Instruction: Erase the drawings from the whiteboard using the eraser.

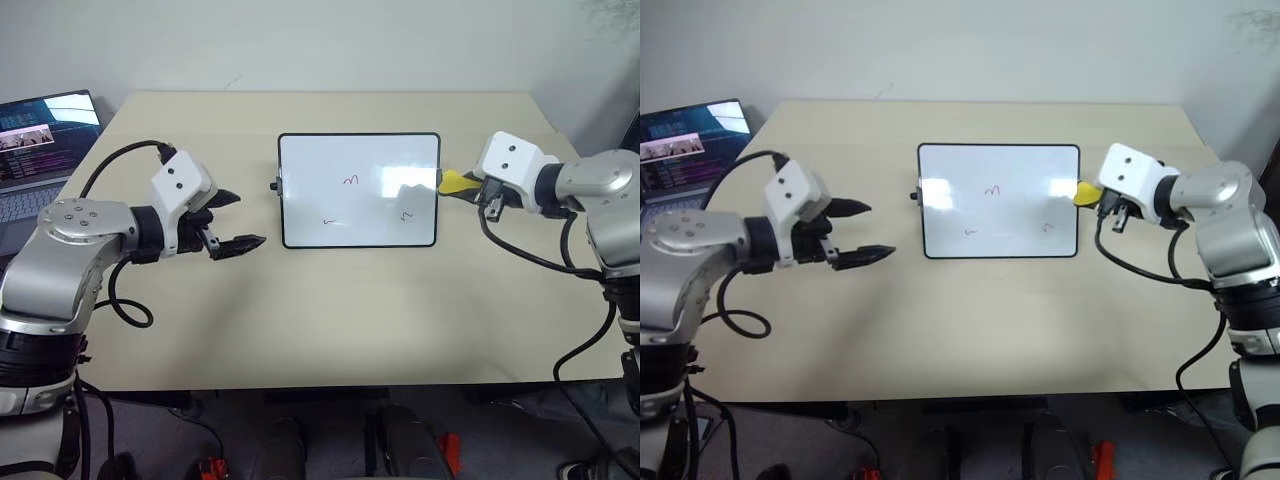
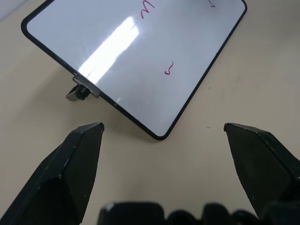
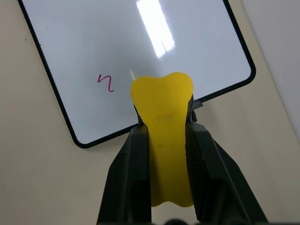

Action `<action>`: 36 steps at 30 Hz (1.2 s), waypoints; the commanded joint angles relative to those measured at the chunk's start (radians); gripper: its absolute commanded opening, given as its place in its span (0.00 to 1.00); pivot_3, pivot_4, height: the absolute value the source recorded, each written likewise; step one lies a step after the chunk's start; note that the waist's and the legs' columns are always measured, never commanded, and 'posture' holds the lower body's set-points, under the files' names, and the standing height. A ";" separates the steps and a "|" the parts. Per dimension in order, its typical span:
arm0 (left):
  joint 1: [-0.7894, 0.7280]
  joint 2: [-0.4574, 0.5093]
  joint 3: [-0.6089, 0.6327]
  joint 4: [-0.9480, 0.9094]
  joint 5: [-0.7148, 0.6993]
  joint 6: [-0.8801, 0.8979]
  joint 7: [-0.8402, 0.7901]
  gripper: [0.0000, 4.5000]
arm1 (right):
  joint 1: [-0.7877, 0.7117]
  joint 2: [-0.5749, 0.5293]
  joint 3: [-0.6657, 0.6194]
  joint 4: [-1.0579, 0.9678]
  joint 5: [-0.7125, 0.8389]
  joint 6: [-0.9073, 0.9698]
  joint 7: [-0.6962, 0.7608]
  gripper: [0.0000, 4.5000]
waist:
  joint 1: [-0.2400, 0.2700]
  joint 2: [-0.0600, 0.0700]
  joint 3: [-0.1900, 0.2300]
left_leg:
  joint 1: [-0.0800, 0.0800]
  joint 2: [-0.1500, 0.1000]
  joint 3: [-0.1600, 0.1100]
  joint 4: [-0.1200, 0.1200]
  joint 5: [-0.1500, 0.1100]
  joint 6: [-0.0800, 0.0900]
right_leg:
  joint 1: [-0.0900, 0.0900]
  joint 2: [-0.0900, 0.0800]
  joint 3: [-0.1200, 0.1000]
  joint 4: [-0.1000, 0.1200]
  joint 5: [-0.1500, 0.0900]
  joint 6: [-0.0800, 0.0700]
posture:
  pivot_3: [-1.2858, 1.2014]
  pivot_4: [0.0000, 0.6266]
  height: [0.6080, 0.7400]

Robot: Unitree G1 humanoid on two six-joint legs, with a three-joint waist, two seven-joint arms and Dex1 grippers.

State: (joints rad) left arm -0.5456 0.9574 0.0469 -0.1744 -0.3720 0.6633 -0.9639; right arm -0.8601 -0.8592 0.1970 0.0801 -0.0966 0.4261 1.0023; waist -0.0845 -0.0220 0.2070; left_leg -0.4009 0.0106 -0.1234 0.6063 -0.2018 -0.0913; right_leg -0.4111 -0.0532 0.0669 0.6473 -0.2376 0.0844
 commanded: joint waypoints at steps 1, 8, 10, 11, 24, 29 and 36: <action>-0.030 -0.006 0.032 -0.001 0.006 -0.027 0.020 1.00 | -0.055 0.010 -0.047 0.011 -0.011 -0.006 -0.052 0.15 | -0.001 0.000 0.000 | 0.000 0.000 0.000 0.000 0.000 0.000 | 0.000 0.000 0.000 0.000 0.000 0.000 | 0.52 0.24 1.00; -0.042 -0.015 0.034 0.010 0.007 -0.042 0.033 1.00 | -0.071 0.017 -0.047 0.037 -0.010 -0.010 -0.084 0.15 | 0.001 0.000 0.000 | 0.000 0.000 0.000 0.000 0.000 0.000 | 0.000 0.000 0.000 0.000 0.002 -0.003 | 0.52 0.24 1.00; -0.048 -0.018 0.033 0.016 0.011 -0.049 0.039 1.00 | -0.069 0.017 -0.047 0.035 -0.009 -0.007 -0.086 0.15 | 0.000 0.000 0.000 | 0.000 0.000 0.000 0.000 0.000 0.000 | 0.000 0.000 0.000 0.000 0.002 -0.003 | 0.52 0.24 1.00; -0.051 -0.020 0.034 0.018 0.012 -0.051 0.044 1.00 | -0.069 0.018 -0.047 0.035 -0.009 -0.006 -0.088 0.15 | 0.000 0.000 0.000 | 0.000 0.000 0.000 0.000 0.000 0.000 | 0.000 0.000 0.000 0.000 0.002 -0.003 | 0.52 0.24 1.00; -0.069 -0.040 0.029 0.033 0.018 -0.076 0.058 1.00 | -0.094 0.041 -0.056 0.037 0.002 0.005 -0.114 0.15 | 0.000 0.000 0.000 | 0.000 0.000 0.000 0.001 0.000 0.000 | 0.000 0.000 0.000 0.000 0.002 -0.004 | 0.52 0.24 1.00; -0.041 -0.024 0.017 0.026 0.025 -0.071 0.038 1.00 | -0.095 0.071 -0.054 0.007 0.031 0.013 -0.103 0.15 | -0.002 0.000 0.000 | 0.000 0.000 0.000 0.001 0.000 0.000 | 0.000 0.000 0.000 0.001 0.002 -0.004 | 0.52 0.24 1.00; -0.004 -0.017 0.010 0.027 0.053 -0.072 0.035 1.00 | -0.106 0.206 -0.009 -0.073 0.062 0.065 -0.119 0.15 | -0.003 0.000 0.000 | 0.000 0.000 0.000 0.001 0.000 0.000 | 0.000 0.000 0.000 0.001 0.002 -0.004 | 0.52 0.24 1.00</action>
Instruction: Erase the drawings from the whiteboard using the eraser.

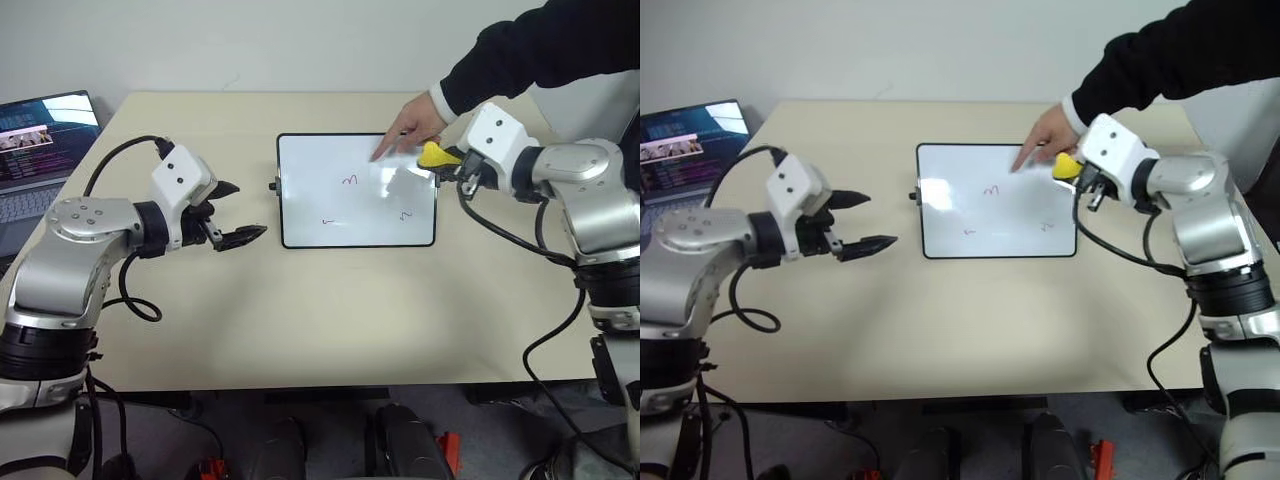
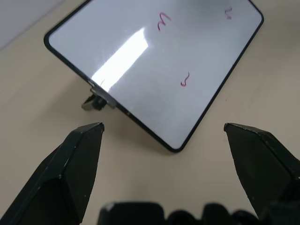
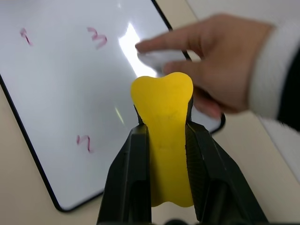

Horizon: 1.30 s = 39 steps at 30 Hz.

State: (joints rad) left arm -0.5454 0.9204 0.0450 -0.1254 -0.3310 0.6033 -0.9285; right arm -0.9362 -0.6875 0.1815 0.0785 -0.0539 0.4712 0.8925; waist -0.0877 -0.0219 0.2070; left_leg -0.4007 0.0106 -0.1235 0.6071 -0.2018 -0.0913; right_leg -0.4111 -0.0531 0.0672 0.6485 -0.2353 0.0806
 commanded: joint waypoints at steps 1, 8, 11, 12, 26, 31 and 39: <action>-0.004 0.019 0.012 -0.022 0.015 -0.012 0.000 1.00 | -0.029 0.050 0.011 -0.079 0.018 0.025 -0.011 0.15 | 0.001 0.000 0.000 | 0.000 0.000 0.000 0.000 0.000 0.000 | 0.000 0.000 0.000 0.000 0.000 0.000 | 0.52 0.24 1.00; 0.029 0.024 -0.003 -0.007 0.053 -0.018 0.003 1.00 | -0.050 0.167 0.056 -0.075 -0.009 0.038 -0.051 0.15 | 0.003 0.000 0.000 | 0.000 0.000 0.000 0.000 0.000 0.000 | 0.000 0.000 0.000 0.000 0.000 0.000 | 0.52 0.24 1.00; 0.049 -0.006 0.008 0.001 0.039 -0.010 0.010 1.00 | -0.061 0.218 0.081 -0.042 -0.029 0.030 -0.089 0.15 | 0.003 0.000 0.000 | 0.000 0.000 0.000 0.000 0.000 0.000 | 0.000 0.000 0.000 0.001 0.000 0.000 | 0.52 0.24 1.00; 0.053 -0.019 0.018 0.005 0.029 -0.005 0.015 1.00 | -0.065 0.235 0.088 -0.028 -0.034 0.026 -0.103 0.15 | 0.003 0.000 0.000 | 0.000 0.000 0.000 0.000 0.000 0.000 | 0.000 0.000 0.000 0.001 0.000 0.000 | 0.52 0.24 1.00; 0.106 -0.074 0.014 0.012 -0.002 -0.010 0.014 1.00 | -0.169 0.404 0.140 0.323 -0.161 -0.131 -0.305 0.15 | 0.004 0.000 0.000 | 0.000 0.000 -0.001 0.001 0.000 0.000 | 0.000 0.000 -0.001 0.002 0.000 0.000 | 0.52 0.24 1.00; 0.077 -0.102 -0.002 -0.029 -0.016 0.013 0.019 1.00 | -0.273 0.424 0.139 0.581 -0.216 -0.244 -0.433 0.15 | 0.003 0.000 0.000 | 0.000 0.000 -0.001 0.001 0.000 0.000 | 0.000 0.000 -0.001 0.002 0.000 -0.001 | 0.52 0.24 1.00; 0.073 -0.109 -0.001 -0.063 -0.020 0.038 0.024 1.00 | -0.329 0.459 0.174 0.807 -0.285 -0.382 -0.507 0.15 | -0.008 0.000 0.000 | 0.001 0.000 -0.001 -0.001 0.000 0.000 | 0.000 0.000 0.000 0.002 0.000 -0.001 | 0.52 0.24 1.00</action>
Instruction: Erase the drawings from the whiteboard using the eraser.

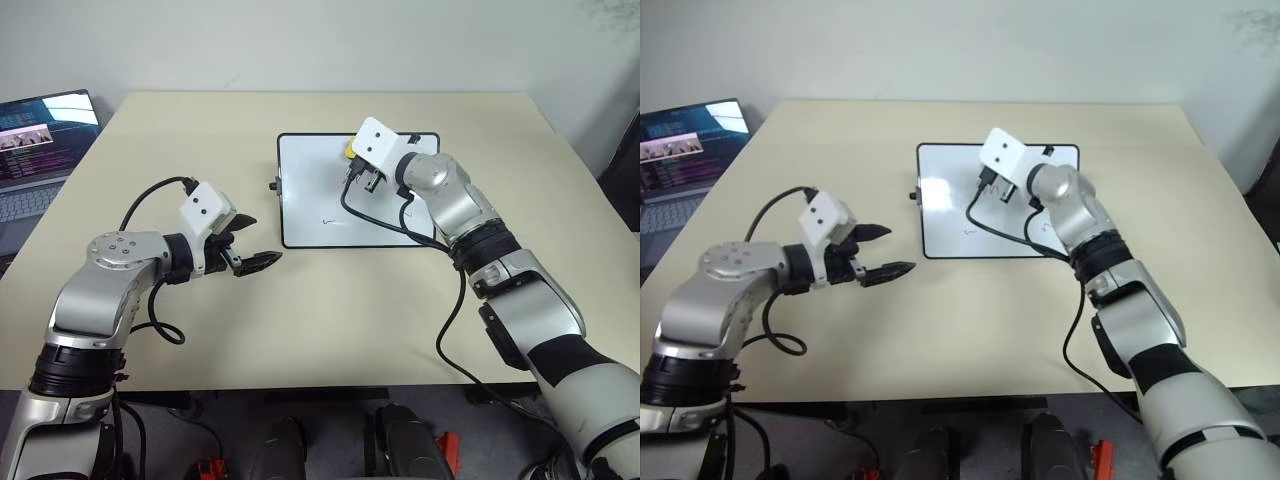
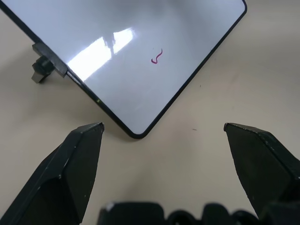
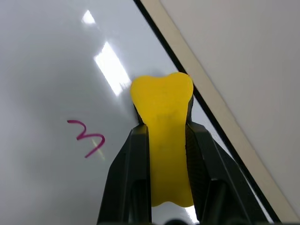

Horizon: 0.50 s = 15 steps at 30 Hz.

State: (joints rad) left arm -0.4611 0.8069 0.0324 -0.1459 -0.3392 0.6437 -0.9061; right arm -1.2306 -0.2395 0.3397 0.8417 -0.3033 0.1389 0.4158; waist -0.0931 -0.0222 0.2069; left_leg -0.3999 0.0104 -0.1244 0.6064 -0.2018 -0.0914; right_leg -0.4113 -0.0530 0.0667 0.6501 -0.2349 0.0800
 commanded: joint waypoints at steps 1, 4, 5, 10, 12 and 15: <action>-0.011 0.005 0.012 -0.045 -0.011 0.000 0.003 1.00 | -0.035 0.014 0.019 0.061 -0.043 -0.062 -0.036 0.15 | -0.005 0.000 0.000 | 0.000 0.000 0.000 0.000 0.000 0.000 | 0.000 0.000 0.000 0.000 0.000 0.000 | 0.52 0.24 1.00; -0.008 0.008 0.014 -0.057 -0.011 0.007 0.004 1.00 | -0.023 0.033 0.037 0.113 -0.067 -0.098 -0.045 0.15 | -0.008 0.000 0.000 | 0.001 0.000 0.000 0.001 0.000 0.000 | 0.001 0.000 0.000 0.002 0.000 0.000 | 0.52 0.24 1.00; -0.006 0.011 0.016 -0.063 -0.011 0.010 0.005 1.00 | -0.014 0.038 0.041 0.123 -0.072 -0.104 -0.044 0.15 | -0.010 0.000 0.000 | 0.002 0.000 0.000 0.001 0.000 0.000 | 0.001 0.000 0.000 0.002 0.000 0.000 | 0.52 0.24 1.00; -0.004 0.021 0.026 -0.073 -0.009 0.019 0.008 1.00 | 0.064 0.056 0.084 0.102 -0.098 -0.117 0.015 0.15 | -0.016 -0.002 -0.002 | 0.006 0.000 0.000 0.002 0.000 0.000 | 0.003 0.000 0.001 0.008 0.000 0.000 | 0.52 0.24 1.00; -0.002 0.023 0.031 -0.074 -0.010 0.021 0.007 1.00 | 0.099 0.061 0.094 0.072 -0.100 -0.110 0.042 0.15 | -0.017 -0.003 -0.002 | 0.010 0.000 0.000 0.002 0.000 0.000 | 0.005 0.001 0.002 0.009 -0.002 0.001 | 0.52 0.24 1.00; 0.001 0.026 0.035 -0.075 -0.011 0.022 0.007 1.00 | 0.127 0.062 0.093 0.041 -0.096 -0.092 0.059 0.15 | -0.019 -0.004 -0.003 | 0.015 0.000 0.001 0.002 0.000 0.000 | 0.008 0.001 0.003 0.012 -0.004 0.004 | 0.52 0.24 1.00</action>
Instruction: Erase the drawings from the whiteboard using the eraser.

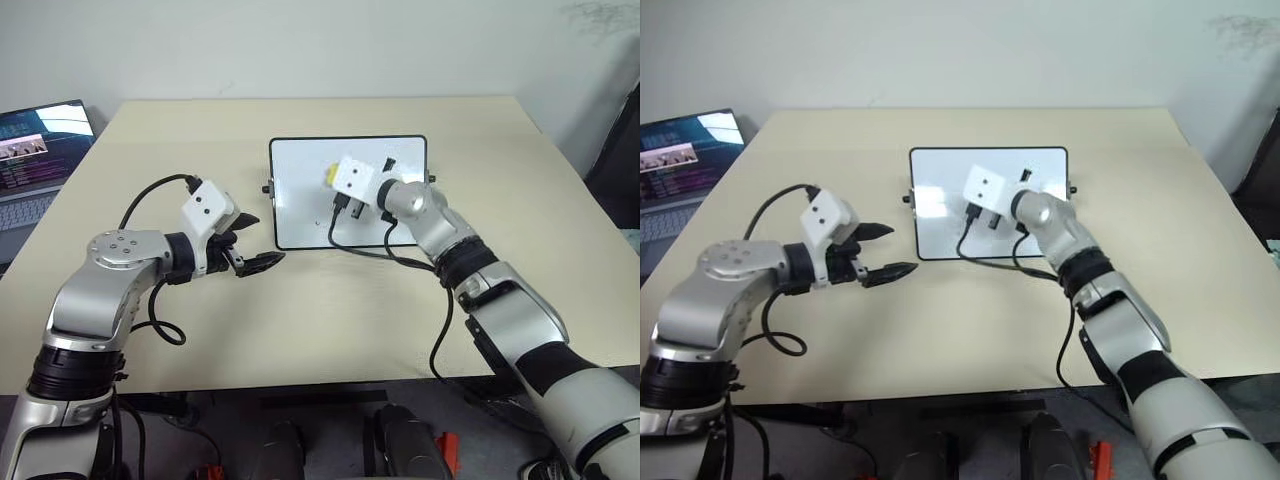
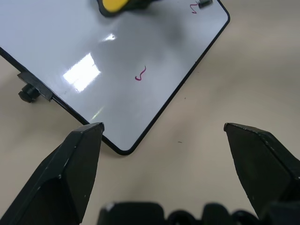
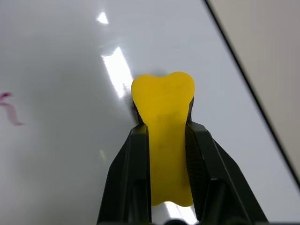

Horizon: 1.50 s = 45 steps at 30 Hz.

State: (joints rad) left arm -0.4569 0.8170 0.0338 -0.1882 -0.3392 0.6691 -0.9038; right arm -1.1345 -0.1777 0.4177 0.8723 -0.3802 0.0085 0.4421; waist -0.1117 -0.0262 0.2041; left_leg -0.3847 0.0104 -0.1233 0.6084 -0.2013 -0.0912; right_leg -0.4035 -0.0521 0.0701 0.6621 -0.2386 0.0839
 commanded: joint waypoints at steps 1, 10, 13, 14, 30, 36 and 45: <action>-0.002 0.016 0.033 -0.033 -0.010 -0.005 0.005 1.00 | 0.033 -0.001 0.013 0.007 -0.018 0.042 0.037 0.15 | 0.000 0.000 0.000 | 0.001 0.000 0.000 0.000 0.000 0.000 | 0.000 0.000 0.000 0.001 0.000 0.000 | 0.52 0.24 1.00; -0.014 0.012 0.027 -0.023 -0.006 -0.015 0.005 1.00 | -0.072 -0.034 -0.050 0.090 -0.009 0.039 -0.067 0.15 | 0.000 0.000 0.000 | 0.001 0.000 0.000 0.000 0.003 0.003 | 0.000 0.000 0.000 0.001 0.002 -0.003 | 0.52 0.24 1.00; -0.018 0.012 0.024 -0.019 -0.004 -0.018 0.004 1.00 | -0.132 -0.051 -0.076 0.149 0.001 0.029 -0.128 0.15 | 0.006 0.000 0.000 | 0.000 0.000 0.000 0.000 0.003 0.004 | 0.000 0.001 0.000 0.001 0.002 -0.004 | 0.52 0.24 1.00; -0.020 0.011 0.024 -0.017 -0.004 -0.020 0.004 1.00 | -0.149 -0.054 -0.085 0.170 0.005 0.022 -0.150 0.15 | 0.008 0.000 0.000 | 0.000 0.000 0.000 0.000 0.003 0.004 | 0.000 0.000 0.000 0.001 0.002 -0.004 | 0.52 0.24 1.00; -0.026 0.012 0.023 -0.005 -0.002 -0.031 -0.001 1.00 | -0.021 0.001 -0.001 0.075 -0.015 0.021 0.058 0.14 | -0.005 -0.001 -0.001 | 0.001 0.001 0.000 -0.005 0.003 0.004 | -0.001 0.001 0.000 -0.001 0.001 -0.003 | 0.52 0.24 1.00; -0.031 0.011 0.018 -0.002 -0.001 -0.033 -0.003 1.00 | 0.018 -0.022 0.008 -0.013 -0.024 0.065 0.104 0.14 | -0.002 -0.002 -0.001 | 0.002 0.001 0.000 -0.003 0.003 0.004 | -0.001 0.001 0.000 0.000 0.001 -0.003 | 0.52 0.24 1.00; -0.094 0.043 0.020 0.044 0.009 -0.058 -0.041 1.00 | 0.043 -0.126 -0.182 -0.505 0.213 0.271 0.336 0.14 | 0.007 -0.001 0.001 | -0.009 0.001 -0.002 -0.003 0.003 0.004 | -0.007 0.001 -0.002 -0.002 0.001 -0.003 | 0.52 0.24 1.00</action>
State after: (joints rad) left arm -0.5155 0.8395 0.0330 -0.1394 -0.3315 0.6387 -0.9319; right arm -1.0750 -0.2787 0.2955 0.5412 -0.2347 0.2139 0.7170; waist -0.1043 -0.0271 0.2052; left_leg -0.3978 0.0113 -0.1262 0.6060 -0.1984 -0.0871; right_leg -0.4143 -0.0507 0.0675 0.6604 -0.2374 0.0814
